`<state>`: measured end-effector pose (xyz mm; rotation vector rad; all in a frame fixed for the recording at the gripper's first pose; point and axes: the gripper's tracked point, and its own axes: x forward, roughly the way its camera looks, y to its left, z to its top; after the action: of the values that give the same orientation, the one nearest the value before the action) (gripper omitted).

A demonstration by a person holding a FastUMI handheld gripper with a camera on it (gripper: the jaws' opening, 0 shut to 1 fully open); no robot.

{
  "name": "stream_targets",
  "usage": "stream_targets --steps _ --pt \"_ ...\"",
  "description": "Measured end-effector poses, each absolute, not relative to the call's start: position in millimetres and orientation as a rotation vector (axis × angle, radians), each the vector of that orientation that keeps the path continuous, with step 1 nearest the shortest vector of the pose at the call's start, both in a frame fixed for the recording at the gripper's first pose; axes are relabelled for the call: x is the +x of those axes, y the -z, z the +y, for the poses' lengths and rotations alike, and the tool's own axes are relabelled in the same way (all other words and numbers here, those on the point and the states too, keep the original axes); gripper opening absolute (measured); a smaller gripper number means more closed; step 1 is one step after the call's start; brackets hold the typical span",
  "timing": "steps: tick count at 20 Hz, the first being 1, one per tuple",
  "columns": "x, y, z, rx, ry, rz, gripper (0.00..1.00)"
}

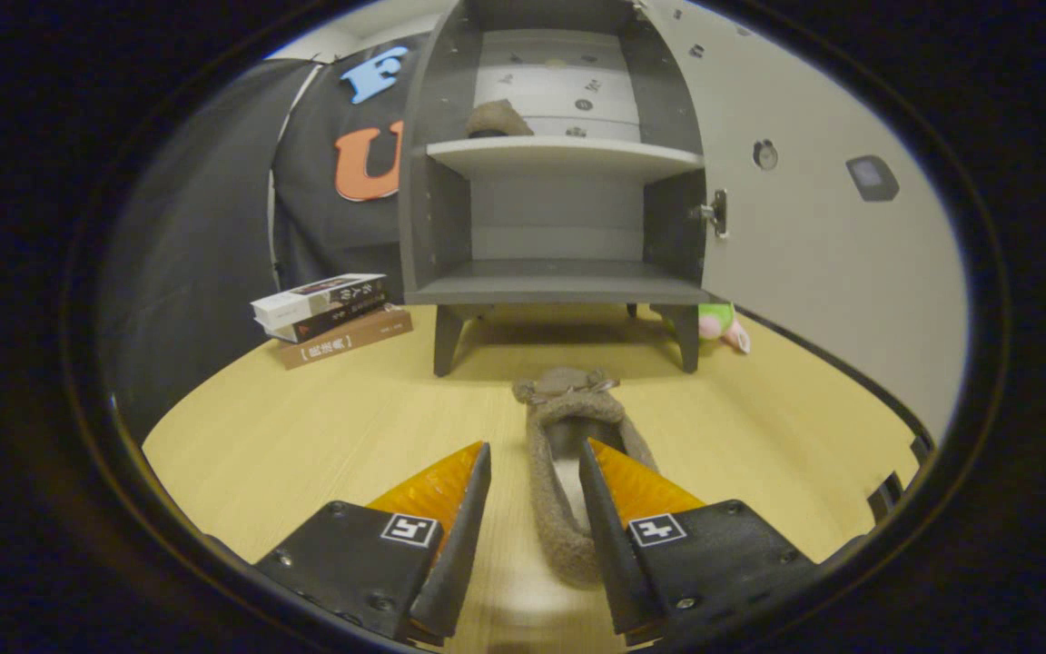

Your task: Open the shoe cabinet door, grab the shoes and put them into the shoe cabinet, then close the shoe cabinet door.

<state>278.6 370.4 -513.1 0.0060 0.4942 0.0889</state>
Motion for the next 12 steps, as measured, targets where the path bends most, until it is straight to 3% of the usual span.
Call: stream_targets --steps 2,3,6,8,9,12 --pt "287.0 526.5 373.4 -0.008 -0.085 0.521 0.54" --pt "289.5 537.2 377.1 -0.013 -0.093 0.557 0.40" --pt "300.1 549.6 376.8 0.008 -0.112 0.590 0.38" --pt "301.1 544.0 373.7 0.058 -0.117 0.569 0.14" --pt "299.2 538.5 372.6 0.059 -0.127 0.550 0.09" --pt "288.1 517.5 354.1 0.018 -0.098 0.490 0.09"
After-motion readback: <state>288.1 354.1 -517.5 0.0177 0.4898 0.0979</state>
